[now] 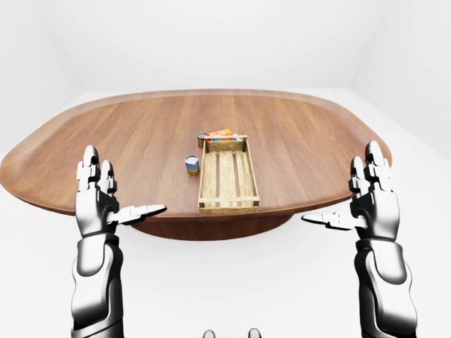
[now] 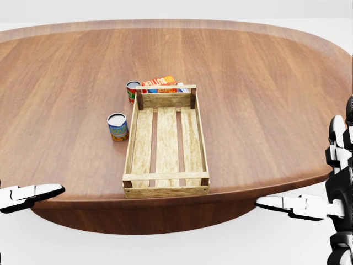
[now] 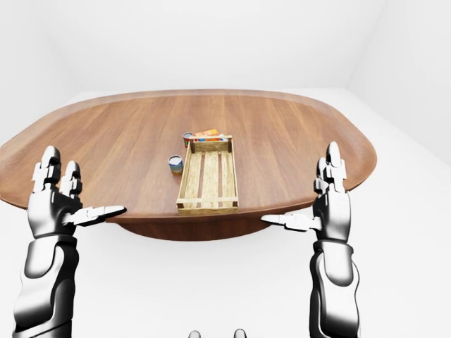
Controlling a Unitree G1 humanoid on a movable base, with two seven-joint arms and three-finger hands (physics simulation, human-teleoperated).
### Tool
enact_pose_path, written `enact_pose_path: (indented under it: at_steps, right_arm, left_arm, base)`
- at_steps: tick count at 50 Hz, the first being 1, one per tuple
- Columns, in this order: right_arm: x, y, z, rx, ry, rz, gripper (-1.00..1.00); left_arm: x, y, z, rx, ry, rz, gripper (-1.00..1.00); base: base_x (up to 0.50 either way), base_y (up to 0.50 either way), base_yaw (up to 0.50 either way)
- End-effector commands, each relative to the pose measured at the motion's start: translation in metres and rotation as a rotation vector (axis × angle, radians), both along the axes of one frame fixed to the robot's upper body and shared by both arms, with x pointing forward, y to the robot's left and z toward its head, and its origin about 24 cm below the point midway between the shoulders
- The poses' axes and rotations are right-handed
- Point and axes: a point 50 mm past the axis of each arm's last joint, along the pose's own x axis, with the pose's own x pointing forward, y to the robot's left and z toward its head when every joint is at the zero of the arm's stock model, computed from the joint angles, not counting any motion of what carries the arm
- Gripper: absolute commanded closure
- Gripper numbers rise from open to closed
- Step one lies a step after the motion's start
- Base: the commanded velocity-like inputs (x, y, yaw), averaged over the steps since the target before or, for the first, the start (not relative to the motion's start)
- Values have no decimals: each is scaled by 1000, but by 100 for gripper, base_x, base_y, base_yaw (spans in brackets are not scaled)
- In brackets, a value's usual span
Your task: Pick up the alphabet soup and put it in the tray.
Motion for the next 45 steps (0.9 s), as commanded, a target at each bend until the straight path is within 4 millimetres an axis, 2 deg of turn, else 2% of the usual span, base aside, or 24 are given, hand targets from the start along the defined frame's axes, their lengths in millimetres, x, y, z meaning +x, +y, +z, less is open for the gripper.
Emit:
enact_pose_path:
  at_steps: [1, 25, 45]
  right_arm:
    - [2, 3, 1, -8, -1, 12, -100]
    - [1, 10, 0, -49, 15, 44, -100]
    - [3, 12, -3, -83, 38, 43, -100]
  left_arm:
    - [0, 1, 1, 3, -3, 7, -100]
    - [0, 0, -3, 5, 14, 8, -100]
    - [1, -1, -5, 2, 23, 7, -100]
  base:
    - [33, -24, 0]
    - [48, -20, 0]
    - [50, 6, 0]
